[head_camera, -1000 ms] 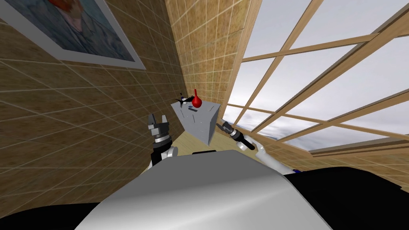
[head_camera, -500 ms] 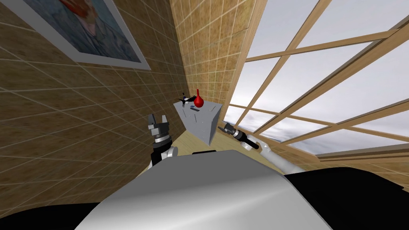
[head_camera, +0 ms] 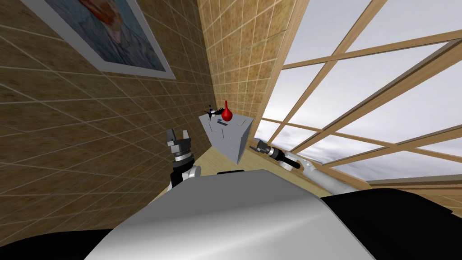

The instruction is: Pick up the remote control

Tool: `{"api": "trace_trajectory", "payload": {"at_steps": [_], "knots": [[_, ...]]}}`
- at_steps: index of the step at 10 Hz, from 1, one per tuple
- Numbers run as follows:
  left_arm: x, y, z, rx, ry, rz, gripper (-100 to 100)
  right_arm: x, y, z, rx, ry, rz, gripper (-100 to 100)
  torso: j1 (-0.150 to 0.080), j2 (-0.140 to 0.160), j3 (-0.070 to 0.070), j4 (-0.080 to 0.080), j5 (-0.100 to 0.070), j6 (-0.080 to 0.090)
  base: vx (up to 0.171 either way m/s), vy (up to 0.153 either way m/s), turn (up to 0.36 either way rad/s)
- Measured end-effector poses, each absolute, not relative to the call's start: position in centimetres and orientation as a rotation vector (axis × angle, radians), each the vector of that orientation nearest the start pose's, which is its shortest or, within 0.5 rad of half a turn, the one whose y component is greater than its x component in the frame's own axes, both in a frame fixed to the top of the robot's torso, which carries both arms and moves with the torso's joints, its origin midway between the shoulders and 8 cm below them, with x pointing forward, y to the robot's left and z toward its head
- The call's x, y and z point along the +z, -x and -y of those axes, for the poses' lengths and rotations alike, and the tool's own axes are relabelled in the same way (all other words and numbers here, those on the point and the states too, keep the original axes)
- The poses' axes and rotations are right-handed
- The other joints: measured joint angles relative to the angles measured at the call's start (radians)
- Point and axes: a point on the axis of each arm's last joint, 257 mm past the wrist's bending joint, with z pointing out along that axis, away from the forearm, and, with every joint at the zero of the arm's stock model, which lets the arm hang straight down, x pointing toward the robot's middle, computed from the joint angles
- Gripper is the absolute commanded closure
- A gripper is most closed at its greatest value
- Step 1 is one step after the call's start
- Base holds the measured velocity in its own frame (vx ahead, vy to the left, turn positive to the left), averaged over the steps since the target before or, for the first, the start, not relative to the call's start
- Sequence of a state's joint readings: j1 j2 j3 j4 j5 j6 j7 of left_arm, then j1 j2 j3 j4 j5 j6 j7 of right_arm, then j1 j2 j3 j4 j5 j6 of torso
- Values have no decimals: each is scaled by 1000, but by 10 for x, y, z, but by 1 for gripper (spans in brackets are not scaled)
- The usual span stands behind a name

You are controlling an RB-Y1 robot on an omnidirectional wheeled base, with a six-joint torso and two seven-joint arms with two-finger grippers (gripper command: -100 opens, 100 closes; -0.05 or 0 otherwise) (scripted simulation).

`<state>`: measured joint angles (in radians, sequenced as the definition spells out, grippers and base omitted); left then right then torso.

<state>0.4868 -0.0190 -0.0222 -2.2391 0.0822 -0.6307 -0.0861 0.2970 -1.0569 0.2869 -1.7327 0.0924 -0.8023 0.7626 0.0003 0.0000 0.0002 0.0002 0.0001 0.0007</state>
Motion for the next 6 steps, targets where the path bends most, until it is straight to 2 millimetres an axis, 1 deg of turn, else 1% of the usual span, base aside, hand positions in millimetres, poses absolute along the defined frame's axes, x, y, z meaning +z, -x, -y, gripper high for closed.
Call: {"api": "trace_trajectory", "payload": {"at_steps": [1,2,3,4,5,6], "knots": [[34,-329,-282,-1314,617,-490,0,-190,-353,250,587,759,-1414,-100,1,-1,0,0,0,-1,8,26,97],[34,-329,-282,-1314,617,-490,0,-193,-351,258,560,801,-1424,-100,1,-1,0,0,0,0,2,10,-12],[34,-329,-282,-1314,617,-490,0,-194,-351,262,546,828,-1432,-100,0,0,0,0,0,0,4,26,169],[34,-329,-282,-1314,617,-490,0,-204,-347,273,512,868,-1456,-100,1,0,0,0,0,-1,9,25,94],[34,-329,-282,-1314,617,-490,0,-208,-346,284,482,910,-1467,-100,1,-1,0,0,0,0,7,11,-13],[34,-329,-282,-1314,617,-490,0,-208,-346,290,469,938,-1474,-100,0,-1,0,0,0,0,12,27,186]]}}
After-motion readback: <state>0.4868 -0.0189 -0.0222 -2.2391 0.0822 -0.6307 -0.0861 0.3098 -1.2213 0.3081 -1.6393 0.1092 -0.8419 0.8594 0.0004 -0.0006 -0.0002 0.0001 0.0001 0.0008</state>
